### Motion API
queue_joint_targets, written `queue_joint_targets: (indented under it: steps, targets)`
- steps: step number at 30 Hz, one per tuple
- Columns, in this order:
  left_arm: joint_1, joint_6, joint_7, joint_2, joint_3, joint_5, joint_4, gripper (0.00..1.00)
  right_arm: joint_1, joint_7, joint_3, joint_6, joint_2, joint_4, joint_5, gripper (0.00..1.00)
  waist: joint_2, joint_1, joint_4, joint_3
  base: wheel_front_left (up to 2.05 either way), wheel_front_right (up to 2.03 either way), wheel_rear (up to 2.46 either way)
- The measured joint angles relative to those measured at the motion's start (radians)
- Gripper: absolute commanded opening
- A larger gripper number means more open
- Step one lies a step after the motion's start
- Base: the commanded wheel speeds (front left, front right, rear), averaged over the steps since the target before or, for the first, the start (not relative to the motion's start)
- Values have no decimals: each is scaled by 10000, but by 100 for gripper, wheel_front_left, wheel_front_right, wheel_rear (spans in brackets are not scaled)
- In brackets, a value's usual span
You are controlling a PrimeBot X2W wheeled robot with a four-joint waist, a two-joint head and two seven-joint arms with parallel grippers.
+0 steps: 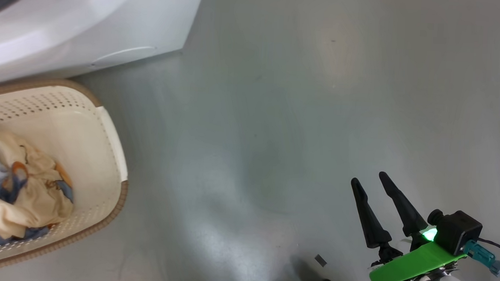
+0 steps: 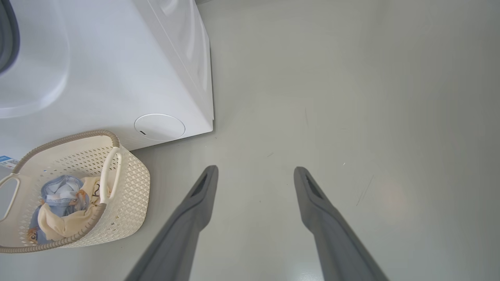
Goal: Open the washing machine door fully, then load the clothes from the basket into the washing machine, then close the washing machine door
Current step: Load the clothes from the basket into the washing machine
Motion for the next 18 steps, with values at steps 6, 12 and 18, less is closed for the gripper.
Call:
queue_joint_targets:
  steps: [6,12,18]
  targets:
    - [32,10,-29,-228,-63,-117,40,100,-15,0,-33,0,-6,-25,0,100,0,0,243,-170,0,0,0]
    - [440,-153,-414,-698,-69,-347,50,100,-150,0,-134,0,-38,-40,-2,100,0,0,649,-423,0,0,0]
    - [1085,-401,-976,-1014,-15,-700,86,100,-212,0,-332,0,-96,-88,-21,100,0,0,1096,-788,0,0,0]
